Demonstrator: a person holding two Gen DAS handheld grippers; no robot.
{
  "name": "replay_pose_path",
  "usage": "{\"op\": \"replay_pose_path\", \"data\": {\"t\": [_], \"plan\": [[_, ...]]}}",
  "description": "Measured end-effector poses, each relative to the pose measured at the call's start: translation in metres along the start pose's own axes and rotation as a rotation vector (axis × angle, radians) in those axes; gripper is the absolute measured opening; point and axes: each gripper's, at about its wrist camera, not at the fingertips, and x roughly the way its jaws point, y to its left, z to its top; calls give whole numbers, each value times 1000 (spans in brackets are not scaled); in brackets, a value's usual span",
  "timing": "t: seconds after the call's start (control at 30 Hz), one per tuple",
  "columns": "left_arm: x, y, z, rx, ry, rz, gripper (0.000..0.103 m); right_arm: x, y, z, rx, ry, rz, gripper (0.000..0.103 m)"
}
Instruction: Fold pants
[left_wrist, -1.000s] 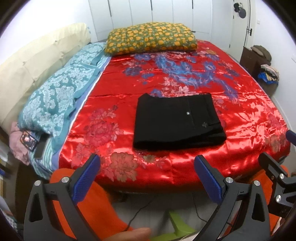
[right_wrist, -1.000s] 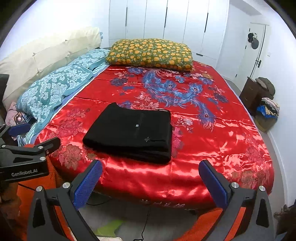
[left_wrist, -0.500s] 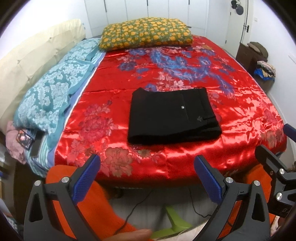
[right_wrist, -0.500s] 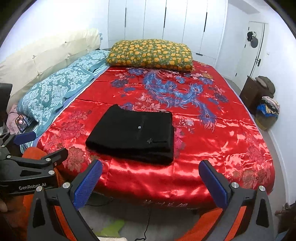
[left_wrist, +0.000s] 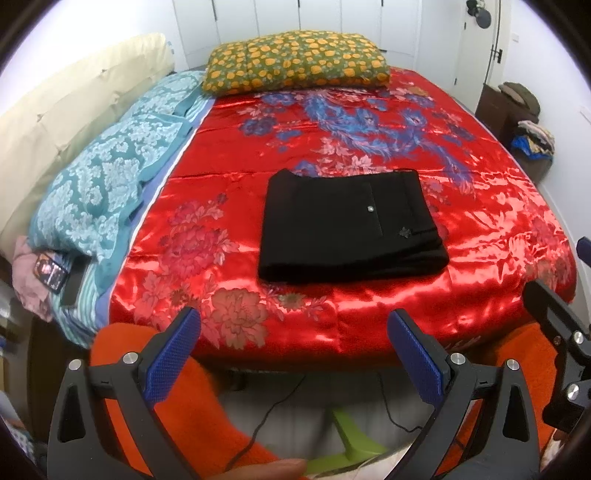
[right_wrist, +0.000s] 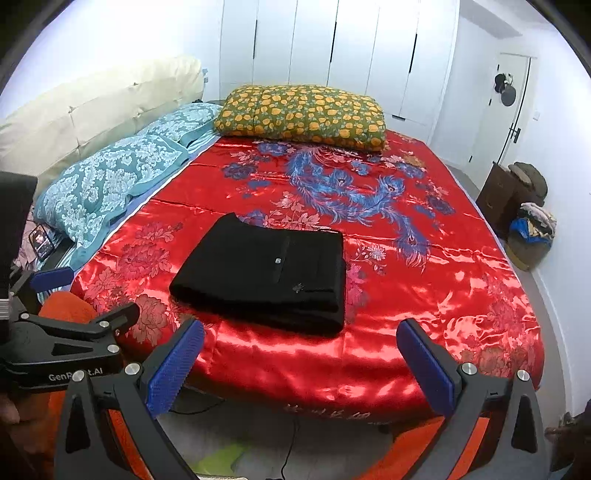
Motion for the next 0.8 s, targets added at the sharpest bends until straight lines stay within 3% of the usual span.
{"op": "replay_pose_path", "data": {"t": [0.8], "plan": [[-1,0,0,12,1,3,101,12,-8,-6,25,37,-17,103]]}}
